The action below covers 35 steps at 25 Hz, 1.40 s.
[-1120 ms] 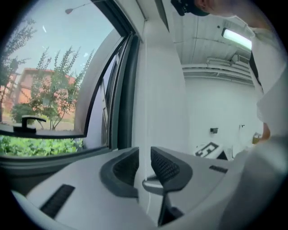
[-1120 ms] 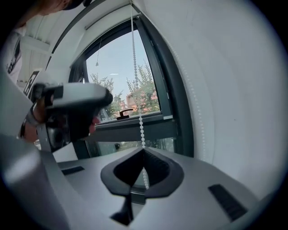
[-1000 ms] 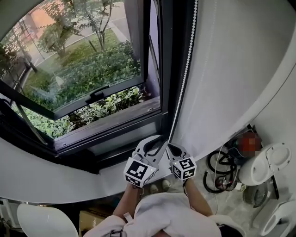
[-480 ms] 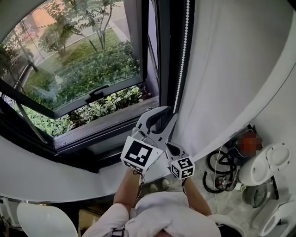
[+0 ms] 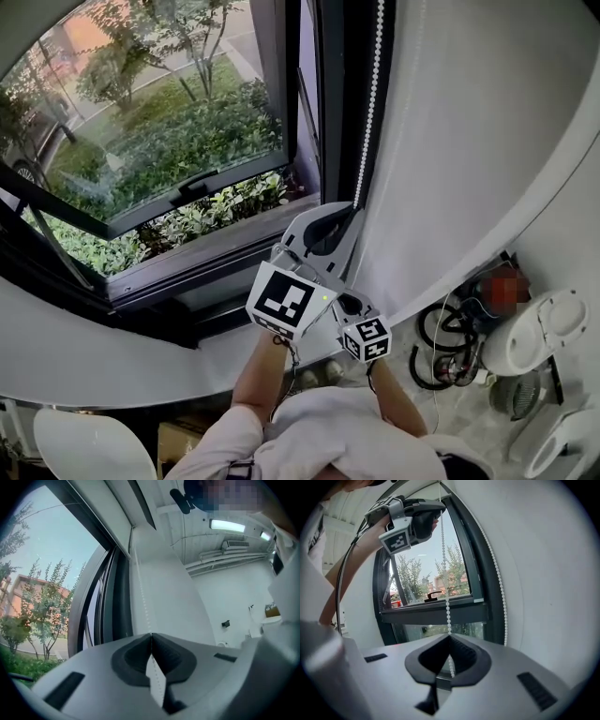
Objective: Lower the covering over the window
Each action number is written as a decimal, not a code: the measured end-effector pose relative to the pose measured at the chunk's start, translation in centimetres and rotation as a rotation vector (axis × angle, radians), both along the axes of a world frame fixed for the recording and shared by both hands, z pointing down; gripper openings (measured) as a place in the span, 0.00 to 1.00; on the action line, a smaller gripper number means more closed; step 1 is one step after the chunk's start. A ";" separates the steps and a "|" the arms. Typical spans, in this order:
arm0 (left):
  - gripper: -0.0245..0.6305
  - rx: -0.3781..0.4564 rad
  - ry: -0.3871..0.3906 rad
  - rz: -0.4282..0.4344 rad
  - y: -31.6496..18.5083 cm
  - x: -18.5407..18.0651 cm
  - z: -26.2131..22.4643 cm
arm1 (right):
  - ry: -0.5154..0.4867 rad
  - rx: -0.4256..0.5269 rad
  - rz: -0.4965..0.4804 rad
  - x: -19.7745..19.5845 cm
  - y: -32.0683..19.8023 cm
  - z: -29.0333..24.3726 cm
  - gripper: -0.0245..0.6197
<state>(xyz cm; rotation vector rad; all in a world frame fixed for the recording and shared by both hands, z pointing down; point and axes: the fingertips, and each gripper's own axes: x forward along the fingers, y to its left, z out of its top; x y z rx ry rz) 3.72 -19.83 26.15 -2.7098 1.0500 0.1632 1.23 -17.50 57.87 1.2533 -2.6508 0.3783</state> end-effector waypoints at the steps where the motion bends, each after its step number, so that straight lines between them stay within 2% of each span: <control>1: 0.06 -0.006 -0.003 -0.001 0.0 -0.1 0.3 | 0.008 -0.009 0.000 0.1 0.0 0.3 0.03; 8: 0.06 -0.052 -0.014 -0.012 -0.1 -0.3 3.4 | 0.040 -0.075 -0.010 0.0 0.6 3.2 0.03; 24: 0.06 -0.214 -0.042 -0.025 0.0 -0.7 11.5 | 0.123 -0.253 -0.043 -0.2 2.4 11.1 0.03; 30: 0.06 -0.252 -0.020 -0.030 -0.1 -0.9 13.4 | 0.142 -0.284 -0.040 0.1 2.9 12.7 0.03; 35: 0.06 -0.287 -0.034 -0.029 0.0 -0.7 15.3 | 0.175 -0.324 -0.043 0.3 3.5 14.4 0.03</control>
